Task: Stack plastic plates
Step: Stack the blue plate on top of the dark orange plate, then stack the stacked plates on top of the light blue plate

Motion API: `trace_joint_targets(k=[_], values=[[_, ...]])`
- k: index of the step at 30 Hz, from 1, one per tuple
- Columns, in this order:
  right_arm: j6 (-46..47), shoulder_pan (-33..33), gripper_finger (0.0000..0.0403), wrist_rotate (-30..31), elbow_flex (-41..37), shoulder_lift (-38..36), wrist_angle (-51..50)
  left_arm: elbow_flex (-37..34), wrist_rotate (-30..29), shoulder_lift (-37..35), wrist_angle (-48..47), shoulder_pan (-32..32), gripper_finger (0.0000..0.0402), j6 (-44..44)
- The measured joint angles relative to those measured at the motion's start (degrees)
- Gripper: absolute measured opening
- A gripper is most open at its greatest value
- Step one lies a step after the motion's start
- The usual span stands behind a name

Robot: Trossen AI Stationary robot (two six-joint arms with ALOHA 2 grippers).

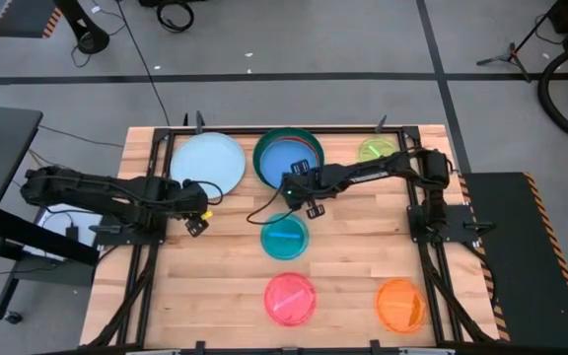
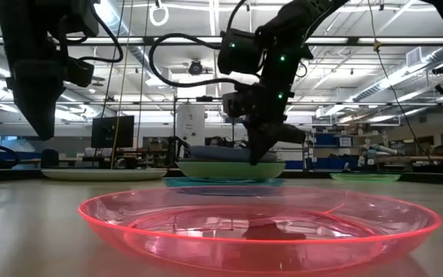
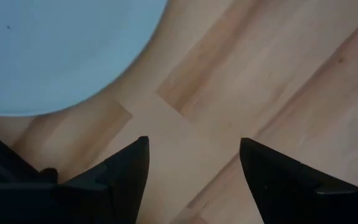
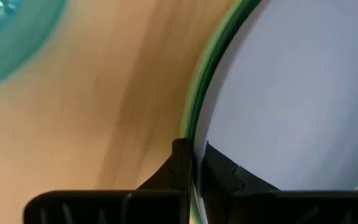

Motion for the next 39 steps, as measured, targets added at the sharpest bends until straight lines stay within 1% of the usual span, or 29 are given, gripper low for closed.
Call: trace_joint_targets(k=[5,8,12,17,22,24,26,28,30,31,33,36,39], values=[[-2.1,-0.3,0.0034,3.0,-0.1,-0.3,0.6,0.0,0.6,0.0,0.4,0.1,0.0256,0.1],[-4.3,-1.1,0.005,4.3,0.5,-0.5,1.6,0.0,0.6,0.0,1.8,0.1,0.0256,-0.6],[-6.0,-2.0,0.0088,3.0,0.9,-0.5,3.7,0.0,1.1,0.0,2.8,-0.4,0.0256,-2.7],[-7.3,-3.0,0.0145,2.7,0.9,-0.5,5.1,0.0,1.2,0.0,5.5,-4.0,0.0256,-5.0],[-7.8,-3.2,0.0192,3.3,0.9,-1.8,6.6,0.1,0.6,0.0,14.2,-9.5,0.0256,-6.1],[-8.3,-2.6,0.0202,5.1,0.9,-3.5,6.1,0.1,-1.2,0.0,17.4,-12.4,0.0256,-6.2],[-7.7,-2.2,0.0204,5.3,0.9,-5.8,4.8,-0.3,-4.2,0.0,19.6,-15.3,0.0256,-7.2],[-5.0,-2.3,0.0203,2.5,0.7,-8.7,2.9,-1.2,-7.0,0.1,20.7,-17.9,0.0256,-8.9],[-1.7,-3.5,0.0201,-2.9,-0.7,-11.4,1.0,-2.3,-9.6,0.2,21.3,-20.4,0.0256,-10.4],[-0.6,-4.3,0.0201,-5.6,-2.2,-12.8,0.4,-3.0,-10.8,0.2,21.8,-21.8,0.0256,-10.9],[0.3,-5.9,0.0198,-8.4,-6.2,-14.9,-0.1,-4.4,-13.4,0.2,23.3,-24.6,0.0256,-11.1],[-1.9,-7.5,0.0194,-8.3,-12.7,-17.3,1.3,-6.4,-17.1,0.2,26.7,-28.1,0.0256,-11.4],[-3.9,-7.9,0.0191,-7.3,-17.0,-17.7,3.3,-7.4,-18.4,0.2,28.9,-29.8,0.0256,-10.7]])
